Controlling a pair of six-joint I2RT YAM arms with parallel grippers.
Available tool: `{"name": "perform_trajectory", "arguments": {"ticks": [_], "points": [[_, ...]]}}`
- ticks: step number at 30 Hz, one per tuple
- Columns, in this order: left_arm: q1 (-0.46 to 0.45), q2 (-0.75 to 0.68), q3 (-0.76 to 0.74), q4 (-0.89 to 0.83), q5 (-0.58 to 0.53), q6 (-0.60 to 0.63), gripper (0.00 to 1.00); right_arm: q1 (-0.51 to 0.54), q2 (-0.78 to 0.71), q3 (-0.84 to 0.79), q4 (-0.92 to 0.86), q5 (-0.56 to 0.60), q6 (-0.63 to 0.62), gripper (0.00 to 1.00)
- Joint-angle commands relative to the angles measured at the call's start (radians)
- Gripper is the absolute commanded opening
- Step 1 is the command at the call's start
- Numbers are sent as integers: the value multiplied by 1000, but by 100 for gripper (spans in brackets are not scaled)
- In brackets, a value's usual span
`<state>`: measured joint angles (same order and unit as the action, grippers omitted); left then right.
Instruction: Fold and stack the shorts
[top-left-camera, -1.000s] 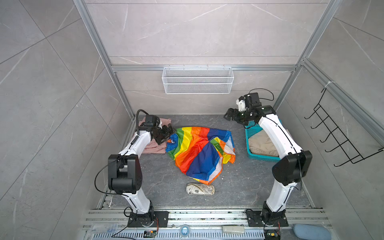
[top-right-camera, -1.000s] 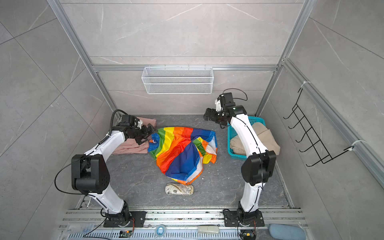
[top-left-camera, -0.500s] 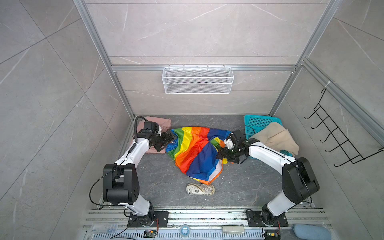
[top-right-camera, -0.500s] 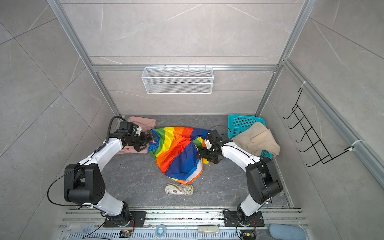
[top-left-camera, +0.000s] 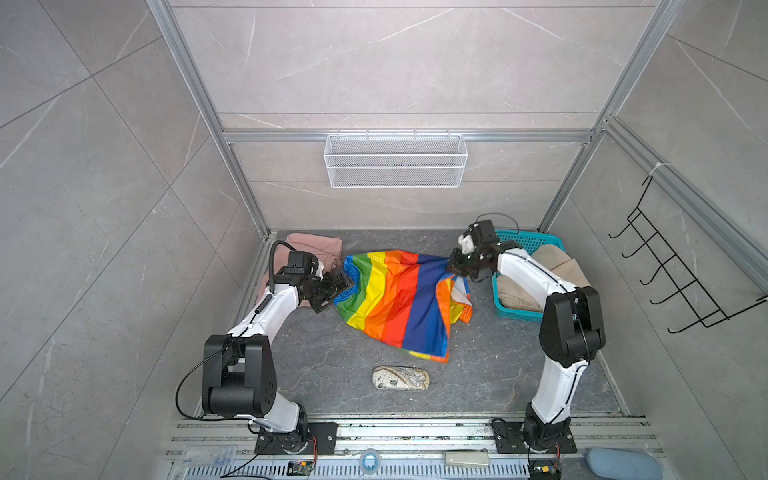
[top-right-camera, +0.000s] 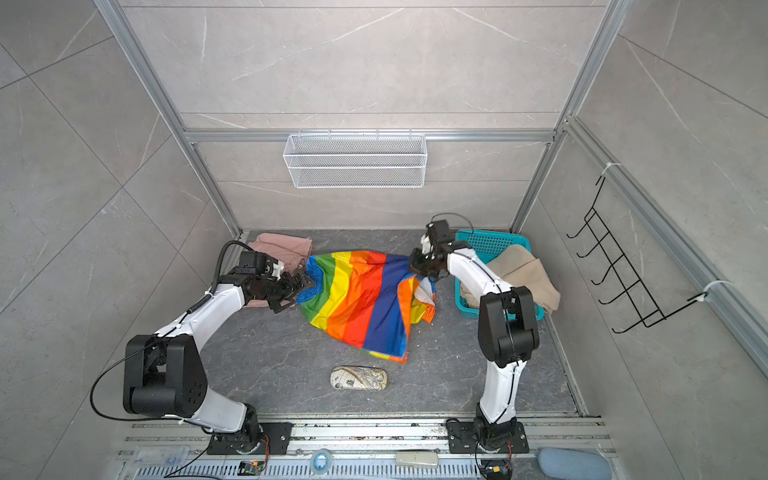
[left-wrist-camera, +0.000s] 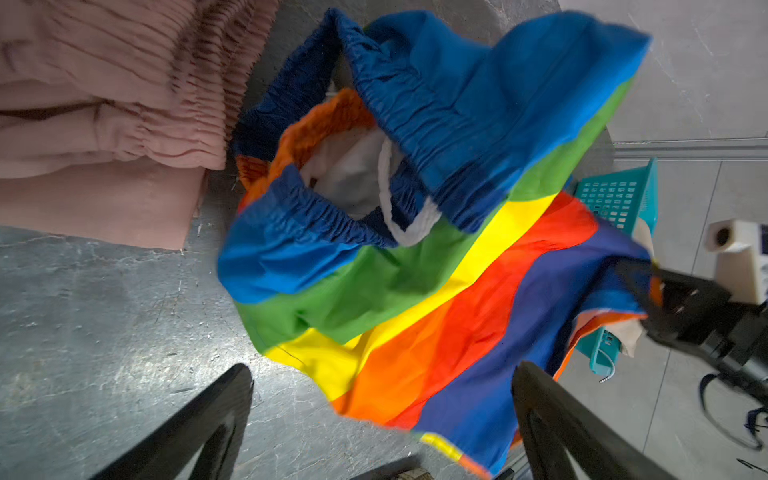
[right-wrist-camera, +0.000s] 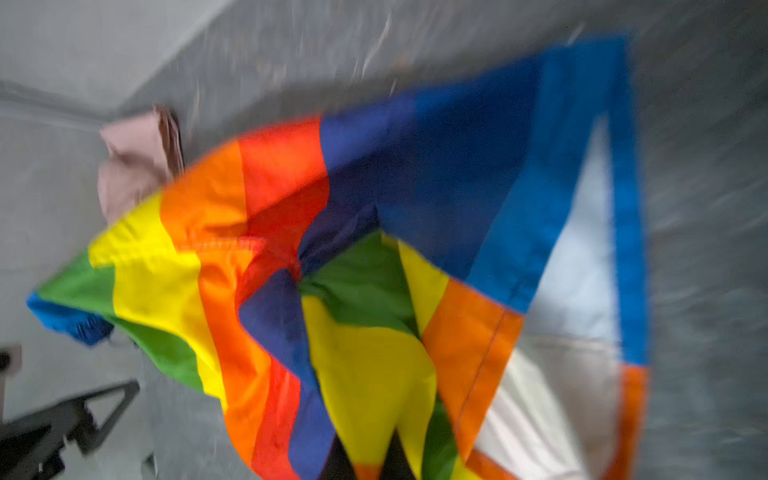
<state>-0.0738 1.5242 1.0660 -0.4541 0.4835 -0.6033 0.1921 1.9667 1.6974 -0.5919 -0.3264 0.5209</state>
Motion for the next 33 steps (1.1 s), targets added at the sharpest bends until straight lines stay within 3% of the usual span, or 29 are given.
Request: {"name": "perform_trajectory", "arguments": {"ticks": [1, 4, 7, 14, 21, 30, 33], "points": [[-25, -31, -13, 41, 34, -32, 100, -3, 78, 158, -194, 68, -65, 35], [-55, -30, -21, 52, 27, -37, 99, 4, 7, 118, -179, 70, -68, 62], [-76, -19, -35, 77, 28, -45, 99, 17, -107, 21, -171, 92, -86, 77], [-88, 26, -41, 95, 1, -19, 99, 129, -382, -366, -156, 149, -94, 95], [-88, 46, -35, 94, -26, -3, 99, 165, -523, -735, -60, 117, -24, 90], [-86, 42, -41, 101, -93, -17, 99, 165, -551, -914, 48, 99, 18, 73], [-87, 47, -52, 131, -109, -45, 99, 164, -504, -934, 107, 98, 26, 63]]}}
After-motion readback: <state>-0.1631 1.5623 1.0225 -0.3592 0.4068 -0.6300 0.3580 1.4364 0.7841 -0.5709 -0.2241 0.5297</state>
